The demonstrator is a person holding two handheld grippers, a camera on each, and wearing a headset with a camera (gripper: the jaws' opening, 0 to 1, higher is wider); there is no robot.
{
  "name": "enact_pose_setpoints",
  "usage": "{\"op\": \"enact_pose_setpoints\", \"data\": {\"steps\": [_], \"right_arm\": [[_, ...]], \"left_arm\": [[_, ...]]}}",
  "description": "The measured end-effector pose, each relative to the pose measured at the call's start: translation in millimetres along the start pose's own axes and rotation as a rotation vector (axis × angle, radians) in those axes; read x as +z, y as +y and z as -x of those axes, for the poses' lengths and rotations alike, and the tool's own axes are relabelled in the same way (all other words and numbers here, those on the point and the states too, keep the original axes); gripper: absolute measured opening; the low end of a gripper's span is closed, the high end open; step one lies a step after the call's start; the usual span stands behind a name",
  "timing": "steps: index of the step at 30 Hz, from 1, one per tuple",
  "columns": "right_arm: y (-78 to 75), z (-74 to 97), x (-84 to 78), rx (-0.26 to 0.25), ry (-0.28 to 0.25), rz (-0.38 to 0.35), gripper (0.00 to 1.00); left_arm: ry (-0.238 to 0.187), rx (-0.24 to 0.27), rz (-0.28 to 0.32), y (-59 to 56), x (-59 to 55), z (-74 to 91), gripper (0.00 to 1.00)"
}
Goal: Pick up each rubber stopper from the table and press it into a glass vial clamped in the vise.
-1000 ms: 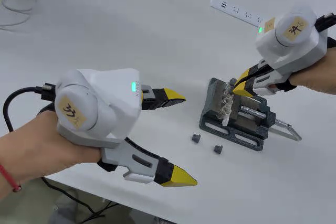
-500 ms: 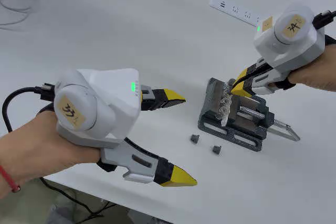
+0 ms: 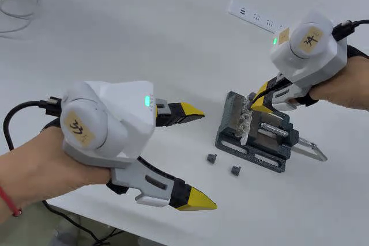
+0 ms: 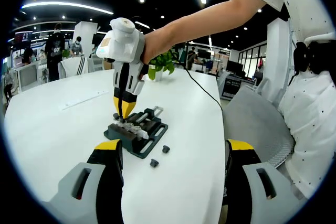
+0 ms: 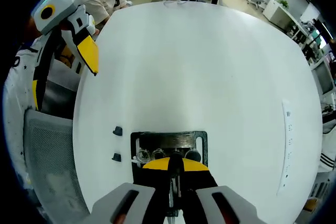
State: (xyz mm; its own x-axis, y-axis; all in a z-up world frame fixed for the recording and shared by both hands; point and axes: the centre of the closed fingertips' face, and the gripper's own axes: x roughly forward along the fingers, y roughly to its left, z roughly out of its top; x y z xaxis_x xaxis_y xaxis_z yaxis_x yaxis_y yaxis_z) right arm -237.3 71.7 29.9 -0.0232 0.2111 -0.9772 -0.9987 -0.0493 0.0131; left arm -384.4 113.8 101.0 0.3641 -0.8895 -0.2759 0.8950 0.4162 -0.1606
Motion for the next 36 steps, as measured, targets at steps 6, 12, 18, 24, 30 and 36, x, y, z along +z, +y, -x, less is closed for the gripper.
{"op": "enact_pose_setpoints", "data": {"steps": [6, 12, 18, 24, 30, 36], "right_arm": [[2.0, -1.9, 1.0, -0.001, 0.029, 0.026, 0.01], [3.2, -2.6, 0.9, -0.001, 0.067, 0.039, 0.0], [0.5, -3.2, -1.3, 0.005, 0.076, 0.037, 0.0], [-1.0, -4.6, -1.0, 0.016, 0.08, 0.027, 0.0], [0.1, -5.1, -1.0, 0.019, 0.083, 0.024, 0.0], [2.1, -6.5, -1.1, 0.024, 0.097, 0.021, 0.0]], "left_arm": [[0.002, 0.001, -0.001, -0.8, 0.4, -0.4, 0.79], [0.001, 0.0, -0.001, -1.2, -0.2, -0.9, 0.79], [-0.004, 0.006, -0.002, -0.1, 0.7, 0.0, 0.79], [-0.003, 0.005, -0.003, -0.6, 0.2, -0.6, 0.79], [-0.004, 0.011, -0.004, -1.2, 1.9, 0.0, 0.79], [-0.001, 0.013, -0.008, -1.6, 2.8, 0.3, 0.79]]}}
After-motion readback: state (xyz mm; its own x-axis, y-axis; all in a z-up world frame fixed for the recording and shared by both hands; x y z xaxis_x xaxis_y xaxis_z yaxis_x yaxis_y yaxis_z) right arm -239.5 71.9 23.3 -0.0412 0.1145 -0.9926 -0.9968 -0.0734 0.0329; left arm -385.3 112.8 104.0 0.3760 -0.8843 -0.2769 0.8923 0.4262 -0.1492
